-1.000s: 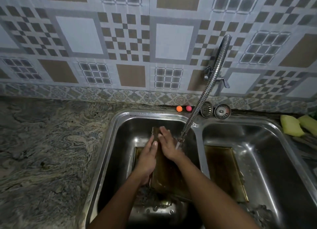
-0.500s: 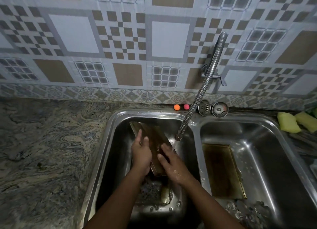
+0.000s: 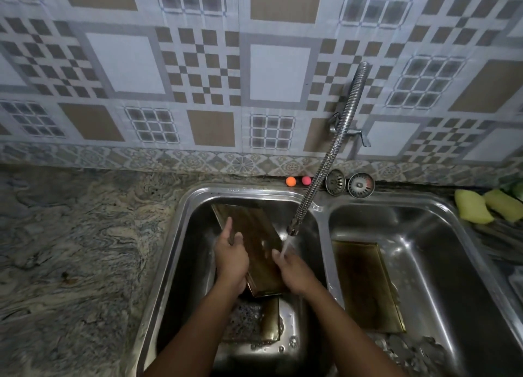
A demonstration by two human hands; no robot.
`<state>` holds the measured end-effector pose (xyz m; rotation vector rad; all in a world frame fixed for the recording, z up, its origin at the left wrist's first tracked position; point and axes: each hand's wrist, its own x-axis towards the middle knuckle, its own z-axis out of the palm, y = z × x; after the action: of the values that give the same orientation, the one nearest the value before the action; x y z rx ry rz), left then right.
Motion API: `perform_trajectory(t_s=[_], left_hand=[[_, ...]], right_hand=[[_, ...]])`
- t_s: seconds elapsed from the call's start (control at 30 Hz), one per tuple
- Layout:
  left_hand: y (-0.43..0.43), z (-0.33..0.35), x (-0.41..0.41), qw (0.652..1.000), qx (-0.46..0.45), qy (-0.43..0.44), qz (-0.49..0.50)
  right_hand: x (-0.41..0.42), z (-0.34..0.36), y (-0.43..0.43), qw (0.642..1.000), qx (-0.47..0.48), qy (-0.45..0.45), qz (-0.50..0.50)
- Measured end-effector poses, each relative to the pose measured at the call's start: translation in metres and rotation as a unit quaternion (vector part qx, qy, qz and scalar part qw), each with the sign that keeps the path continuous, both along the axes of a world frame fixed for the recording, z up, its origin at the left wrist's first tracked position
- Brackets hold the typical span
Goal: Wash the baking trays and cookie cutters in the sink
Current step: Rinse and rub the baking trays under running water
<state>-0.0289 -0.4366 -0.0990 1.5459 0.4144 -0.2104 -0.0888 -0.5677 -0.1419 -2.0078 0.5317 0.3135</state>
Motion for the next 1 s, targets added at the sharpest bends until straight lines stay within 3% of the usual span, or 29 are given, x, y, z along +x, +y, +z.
perform_trajectory(t_s=[0.1,0.2,0.27,0.33,0.43,0.5,0.57,0.7,0.8,0.9,0.97,1.0], left_hand=[[0.004,-0.001,-0.005,1.0,0.005,-0.008,-0.03],[0.007,-0.004,0.001,0.996,-0.014,0.006,-0.09],[0.01,-0.003,0.003,0.99,-0.035,0.03,-0.135],[0.015,0.0,0.003,0.984,-0.059,0.048,-0.163],[0.022,0.007,-0.002,0.968,-0.08,0.076,-0.225],[0.019,0.007,-0.008,0.961,-0.082,0.08,-0.25],[0.014,0.004,-0.008,0.967,-0.076,0.056,-0.236],[0.014,-0.01,0.005,0.987,-0.064,0.03,-0.142],[0.016,-0.026,0.007,0.988,-0.049,0.013,-0.144],[0.009,-0.026,-0.007,0.975,-0.057,0.014,-0.215],[0.0,-0.012,-0.016,0.972,-0.061,0.012,-0.226],[-0.004,-0.007,-0.016,0.973,-0.064,0.01,-0.22]], right_hand=[[0.009,-0.011,-0.003,0.999,-0.034,0.034,-0.011],[0.007,0.009,0.018,0.985,-0.112,-0.07,0.112],[0.005,0.015,0.018,0.974,-0.098,-0.121,0.167],[0.011,0.006,0.004,0.98,-0.1,-0.106,0.137],[0.032,-0.007,-0.015,0.998,-0.06,0.01,-0.025],[0.04,-0.008,-0.014,0.989,-0.143,0.036,-0.03],[0.039,0.0,0.008,0.983,-0.175,-0.047,0.035],[0.007,0.016,0.048,0.969,-0.104,-0.152,0.165],[-0.006,0.001,0.028,0.986,-0.081,-0.12,0.08],[0.004,-0.012,-0.006,0.995,-0.053,0.007,-0.086],[0.007,-0.005,-0.003,0.995,-0.068,0.026,-0.071],[0.006,0.006,0.006,0.998,-0.033,-0.023,-0.052]])
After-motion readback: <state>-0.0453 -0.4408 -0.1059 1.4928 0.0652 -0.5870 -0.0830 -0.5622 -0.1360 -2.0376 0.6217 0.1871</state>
